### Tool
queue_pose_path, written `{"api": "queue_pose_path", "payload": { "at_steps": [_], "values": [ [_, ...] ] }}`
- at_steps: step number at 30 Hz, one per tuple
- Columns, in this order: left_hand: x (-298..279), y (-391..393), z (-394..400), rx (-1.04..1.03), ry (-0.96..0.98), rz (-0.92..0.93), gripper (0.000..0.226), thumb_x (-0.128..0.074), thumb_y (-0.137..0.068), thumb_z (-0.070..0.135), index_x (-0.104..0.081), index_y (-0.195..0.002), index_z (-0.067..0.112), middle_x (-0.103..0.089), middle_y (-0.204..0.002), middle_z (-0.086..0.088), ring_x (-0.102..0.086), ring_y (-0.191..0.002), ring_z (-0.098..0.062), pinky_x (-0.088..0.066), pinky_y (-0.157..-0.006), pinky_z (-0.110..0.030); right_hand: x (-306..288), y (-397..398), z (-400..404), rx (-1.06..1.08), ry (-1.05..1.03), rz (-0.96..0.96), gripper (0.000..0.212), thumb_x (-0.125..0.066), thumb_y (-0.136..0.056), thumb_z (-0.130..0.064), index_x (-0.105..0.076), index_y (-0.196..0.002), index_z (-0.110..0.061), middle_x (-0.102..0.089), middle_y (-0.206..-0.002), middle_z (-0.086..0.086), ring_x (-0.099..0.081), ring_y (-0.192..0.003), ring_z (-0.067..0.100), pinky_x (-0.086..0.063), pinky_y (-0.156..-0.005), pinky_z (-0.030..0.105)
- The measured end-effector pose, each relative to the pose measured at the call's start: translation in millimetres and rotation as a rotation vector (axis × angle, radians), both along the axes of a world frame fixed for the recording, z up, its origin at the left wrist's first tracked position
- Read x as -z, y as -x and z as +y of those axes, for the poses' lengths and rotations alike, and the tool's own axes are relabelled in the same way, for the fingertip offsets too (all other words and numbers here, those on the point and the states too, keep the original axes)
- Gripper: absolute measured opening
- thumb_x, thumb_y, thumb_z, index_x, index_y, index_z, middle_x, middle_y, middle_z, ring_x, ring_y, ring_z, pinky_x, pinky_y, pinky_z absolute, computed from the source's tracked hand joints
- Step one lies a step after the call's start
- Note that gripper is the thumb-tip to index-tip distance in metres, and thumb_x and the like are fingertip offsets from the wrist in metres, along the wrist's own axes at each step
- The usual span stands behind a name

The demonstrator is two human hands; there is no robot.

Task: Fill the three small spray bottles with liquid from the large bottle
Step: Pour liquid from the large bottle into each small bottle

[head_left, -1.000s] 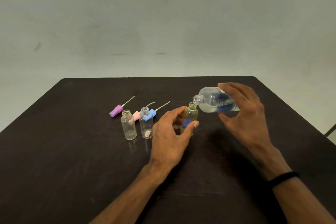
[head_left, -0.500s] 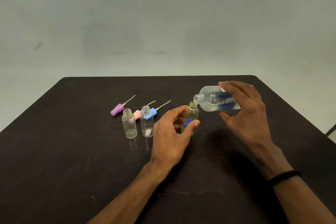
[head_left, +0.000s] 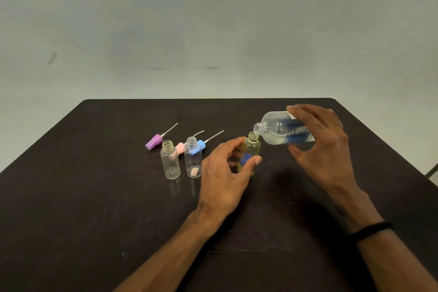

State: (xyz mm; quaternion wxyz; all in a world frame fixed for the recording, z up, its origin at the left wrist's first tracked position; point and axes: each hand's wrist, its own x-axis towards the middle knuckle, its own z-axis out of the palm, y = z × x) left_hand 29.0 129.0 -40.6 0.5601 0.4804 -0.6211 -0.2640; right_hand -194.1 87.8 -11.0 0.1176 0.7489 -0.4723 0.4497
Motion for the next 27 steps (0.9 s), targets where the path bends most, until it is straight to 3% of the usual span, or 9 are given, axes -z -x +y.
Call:
{"api": "queue_pose_path", "payload": {
  "at_steps": [27],
  "values": [
    [0.0, 0.3, -1.6, 0.012, 0.004, 0.013, 0.051, -0.084, -0.088, 0.035, -0.068, -0.135, 0.022, -0.073, -0.116, 0.009, -0.072, -0.103, -0.007, -0.064, -0.085, -0.029, -1.1, -0.1, -0.1, -0.008, 0.021, 0.004, 0.088, -0.094, -0.067, 0.003, -0.061, -0.146, -0.013, -0.064, -0.141, 0.012, -0.058, -0.134, 0.034, -0.035, -0.12, 0.068]
  ]
}}
